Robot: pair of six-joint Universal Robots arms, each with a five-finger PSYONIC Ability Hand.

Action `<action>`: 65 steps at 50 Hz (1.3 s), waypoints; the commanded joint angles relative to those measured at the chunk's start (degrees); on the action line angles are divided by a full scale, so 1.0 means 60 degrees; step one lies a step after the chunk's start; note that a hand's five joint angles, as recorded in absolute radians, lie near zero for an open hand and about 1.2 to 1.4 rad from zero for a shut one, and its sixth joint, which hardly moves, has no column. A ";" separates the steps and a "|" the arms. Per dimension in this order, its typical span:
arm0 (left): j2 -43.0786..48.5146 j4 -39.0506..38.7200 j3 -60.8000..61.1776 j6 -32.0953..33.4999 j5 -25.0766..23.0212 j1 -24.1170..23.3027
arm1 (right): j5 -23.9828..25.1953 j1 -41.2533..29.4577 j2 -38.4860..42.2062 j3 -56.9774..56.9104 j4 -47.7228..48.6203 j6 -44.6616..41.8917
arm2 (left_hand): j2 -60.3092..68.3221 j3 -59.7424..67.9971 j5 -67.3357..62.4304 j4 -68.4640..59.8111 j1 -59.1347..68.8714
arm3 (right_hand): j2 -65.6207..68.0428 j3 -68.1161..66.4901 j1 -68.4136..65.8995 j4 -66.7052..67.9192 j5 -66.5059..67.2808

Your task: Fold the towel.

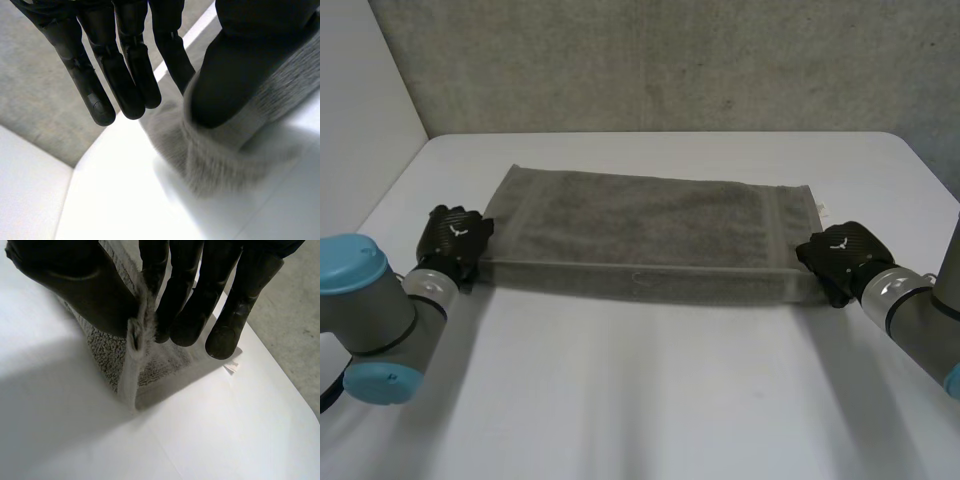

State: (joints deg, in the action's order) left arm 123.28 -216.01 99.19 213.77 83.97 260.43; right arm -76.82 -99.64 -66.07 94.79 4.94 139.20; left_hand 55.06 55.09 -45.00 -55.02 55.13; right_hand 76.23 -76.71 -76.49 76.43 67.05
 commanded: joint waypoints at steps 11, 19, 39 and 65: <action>0.0005 -0.0517 0.0430 -0.0019 0.0405 0.0086 | -0.0028 0.0273 0.0039 -0.0021 -0.0047 0.0032 | 0.0281 0.0277 -0.0291 -0.0288 0.0269 | 0.0628 -0.0549 -0.0585 0.0595 0.0492; -0.0506 -0.0108 0.0664 0.0069 -0.0151 0.0072 | -0.0028 0.0332 -0.0019 -0.0094 -0.0120 0.0032 | 0.4156 0.4152 -0.4167 -0.4163 0.4144 | 0.0628 -0.0549 -0.0585 0.0595 0.0492; -0.5796 0.4962 0.2877 0.0289 -0.1632 0.0365 | 0.1771 0.2366 -0.3020 -0.1178 -0.8068 -0.3580 | 0.4156 0.4152 -0.4167 -0.4163 0.4144 | 0.0628 -0.0549 -0.0585 0.0595 0.0492; -0.0089 0.3966 -0.2917 -0.0048 -0.0215 -0.0864 | 0.0163 0.0801 0.1607 -0.4973 -0.4149 -0.1228 | 0.4156 0.4152 -0.4167 -0.4163 0.4144 | 0.0628 -0.0549 -0.0585 0.0595 0.0492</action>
State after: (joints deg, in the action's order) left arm 110.58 -192.17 95.83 214.94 75.14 259.10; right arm -70.67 -90.27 -63.27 70.30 -28.94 127.35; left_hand 69.75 69.72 -58.13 -69.80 66.41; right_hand 76.23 -76.71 -76.49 76.44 67.38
